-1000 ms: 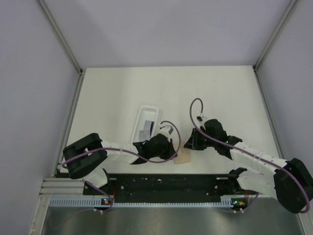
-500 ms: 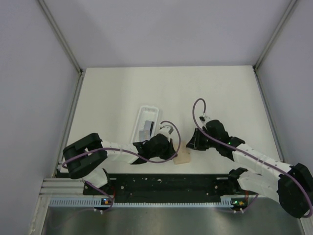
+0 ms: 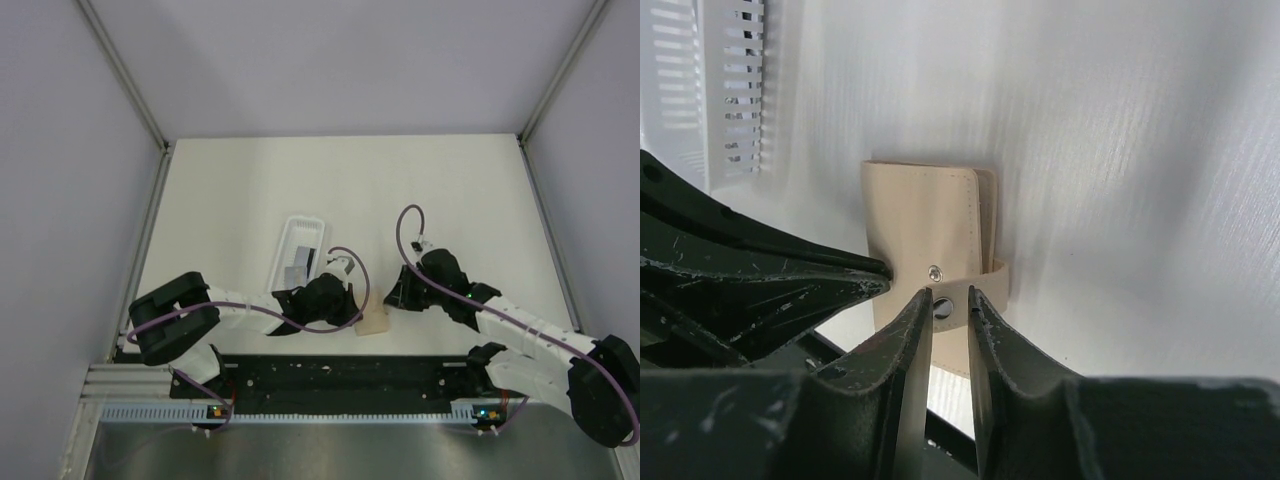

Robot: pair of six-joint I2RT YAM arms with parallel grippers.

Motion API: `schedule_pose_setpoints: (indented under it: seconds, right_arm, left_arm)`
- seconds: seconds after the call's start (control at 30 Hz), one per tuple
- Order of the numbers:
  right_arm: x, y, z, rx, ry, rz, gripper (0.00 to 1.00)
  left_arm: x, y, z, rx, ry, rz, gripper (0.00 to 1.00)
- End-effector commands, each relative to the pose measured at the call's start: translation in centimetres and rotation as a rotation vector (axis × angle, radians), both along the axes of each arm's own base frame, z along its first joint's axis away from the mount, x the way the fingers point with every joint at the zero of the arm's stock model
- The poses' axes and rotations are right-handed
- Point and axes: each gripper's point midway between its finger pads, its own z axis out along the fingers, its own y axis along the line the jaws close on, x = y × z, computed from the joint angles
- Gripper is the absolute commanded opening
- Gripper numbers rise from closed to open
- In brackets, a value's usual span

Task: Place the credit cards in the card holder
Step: Close the card holder at the center of the board.

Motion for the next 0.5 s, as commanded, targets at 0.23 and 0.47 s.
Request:
schedule_pose_setpoints:
  seconds: [0.23, 0.47]
  right_arm:
    - [0.1, 1.4, 0.5, 0.070, -0.008, 0.030, 0.21]
    - [0.0, 2.0, 0.5, 0.084, -0.007, 0.041, 0.21]
  left_arm:
    - [-0.6, 0.7, -1.2, 0.025, 0.022, -0.009, 0.00]
    - [-0.6, 0.7, -1.3, 0.028, 0.023, -0.009, 0.00]
